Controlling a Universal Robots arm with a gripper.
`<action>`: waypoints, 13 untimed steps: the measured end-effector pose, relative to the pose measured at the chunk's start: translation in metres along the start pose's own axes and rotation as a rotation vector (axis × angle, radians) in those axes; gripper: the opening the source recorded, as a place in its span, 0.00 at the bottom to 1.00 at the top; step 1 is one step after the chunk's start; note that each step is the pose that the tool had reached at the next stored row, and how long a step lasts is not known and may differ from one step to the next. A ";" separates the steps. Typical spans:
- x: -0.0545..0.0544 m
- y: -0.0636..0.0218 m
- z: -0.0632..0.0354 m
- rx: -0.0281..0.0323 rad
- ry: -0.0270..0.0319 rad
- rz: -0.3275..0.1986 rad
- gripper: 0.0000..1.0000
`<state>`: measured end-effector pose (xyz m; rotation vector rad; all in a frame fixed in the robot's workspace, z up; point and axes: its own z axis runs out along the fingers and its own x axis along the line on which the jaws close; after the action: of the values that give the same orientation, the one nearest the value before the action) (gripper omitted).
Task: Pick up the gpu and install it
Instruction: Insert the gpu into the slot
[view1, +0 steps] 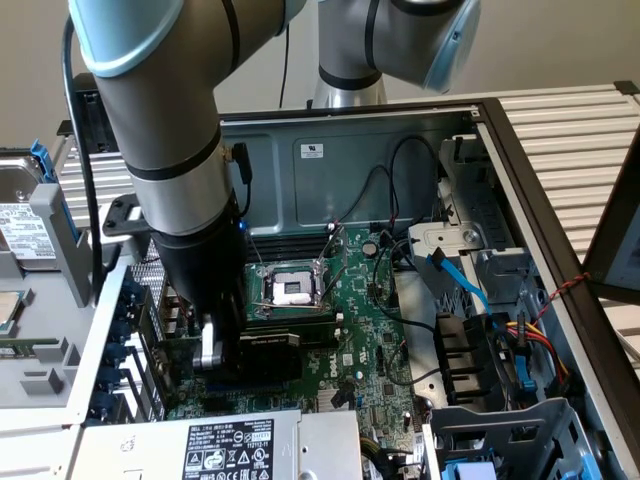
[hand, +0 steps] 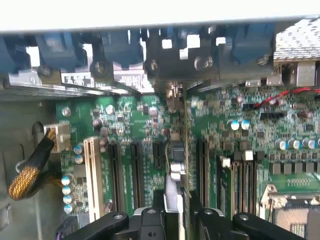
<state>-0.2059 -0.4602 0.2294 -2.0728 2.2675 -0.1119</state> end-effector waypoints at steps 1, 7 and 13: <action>0.000 -0.0004 -0.0010 0.0002 -0.0003 0.000 0.34; 0.000 -0.0025 -0.0205 0.0003 -0.0003 -0.001 0.48; 0.000 -0.0052 -0.0477 0.0001 0.0001 -0.001 0.48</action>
<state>-0.2055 -0.4602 0.2774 -2.0735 2.2669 -0.1121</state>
